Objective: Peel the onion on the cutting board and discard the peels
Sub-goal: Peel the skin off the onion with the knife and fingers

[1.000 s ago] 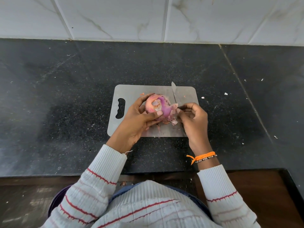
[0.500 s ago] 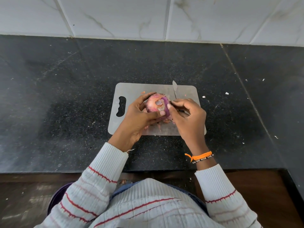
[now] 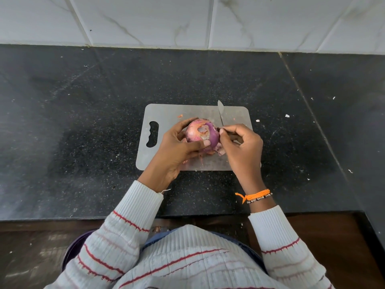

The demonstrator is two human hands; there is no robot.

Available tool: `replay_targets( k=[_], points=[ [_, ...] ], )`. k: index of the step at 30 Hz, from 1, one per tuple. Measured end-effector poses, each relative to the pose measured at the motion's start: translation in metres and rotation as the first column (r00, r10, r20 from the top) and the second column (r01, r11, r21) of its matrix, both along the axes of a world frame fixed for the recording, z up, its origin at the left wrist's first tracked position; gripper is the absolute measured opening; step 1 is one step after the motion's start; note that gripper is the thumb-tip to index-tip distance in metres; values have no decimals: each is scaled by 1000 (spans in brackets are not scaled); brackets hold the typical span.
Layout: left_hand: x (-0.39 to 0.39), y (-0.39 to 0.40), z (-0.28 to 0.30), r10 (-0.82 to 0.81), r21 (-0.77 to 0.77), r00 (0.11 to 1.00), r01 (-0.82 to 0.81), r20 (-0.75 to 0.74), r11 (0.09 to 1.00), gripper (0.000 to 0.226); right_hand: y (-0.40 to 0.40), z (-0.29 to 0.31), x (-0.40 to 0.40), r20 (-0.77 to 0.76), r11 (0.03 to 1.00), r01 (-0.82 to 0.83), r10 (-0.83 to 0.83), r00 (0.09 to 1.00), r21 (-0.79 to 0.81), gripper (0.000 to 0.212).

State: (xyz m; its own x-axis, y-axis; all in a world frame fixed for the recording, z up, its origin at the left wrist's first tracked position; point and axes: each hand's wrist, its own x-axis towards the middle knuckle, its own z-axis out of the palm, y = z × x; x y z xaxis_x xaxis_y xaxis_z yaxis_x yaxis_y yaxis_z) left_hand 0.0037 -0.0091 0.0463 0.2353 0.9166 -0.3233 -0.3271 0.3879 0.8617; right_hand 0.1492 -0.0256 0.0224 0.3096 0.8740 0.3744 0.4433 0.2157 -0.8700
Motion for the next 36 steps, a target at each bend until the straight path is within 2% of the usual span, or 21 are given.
replay_targets(
  k=[3, 5, 10, 18, 23, 30, 36],
  points=[
    [-1, 1, 0, 22, -1, 999, -22, -32, 1000, 60, -2, 0, -2, -172, 995, -21, 4, 985, -94, 14],
    [-1, 2, 0, 28, 1, 999, -28, -46, 1000, 59, -3, 1, -4, -190, 994, -47, 28, 981, -99, 11],
    [1, -1, 1, -5, 5, 999, 6, -53, 1000, 59, -2, 0, -5, -31, 999, -1, 0, 1000, -34, 3],
    [-2, -3, -3, -90, 71, 994, 94, -54, 993, 62, 3, -17, 2, 120, 992, 88, -77, 990, -93, 7],
    [-5, -2, 0, -123, 56, 992, 122, 13, 991, 59, 3, -27, 9, 161, 983, 109, -86, 983, -146, 5],
    [-5, 2, 0, -74, -26, 995, 76, 67, 997, 58, 5, -32, 14, 183, 973, 117, -80, 980, -199, 2],
    [-4, 3, 3, -80, -2, 995, 81, 66, 997, 50, 4, -31, 18, 277, 969, 168, -114, 954, -179, 3]
  ],
)
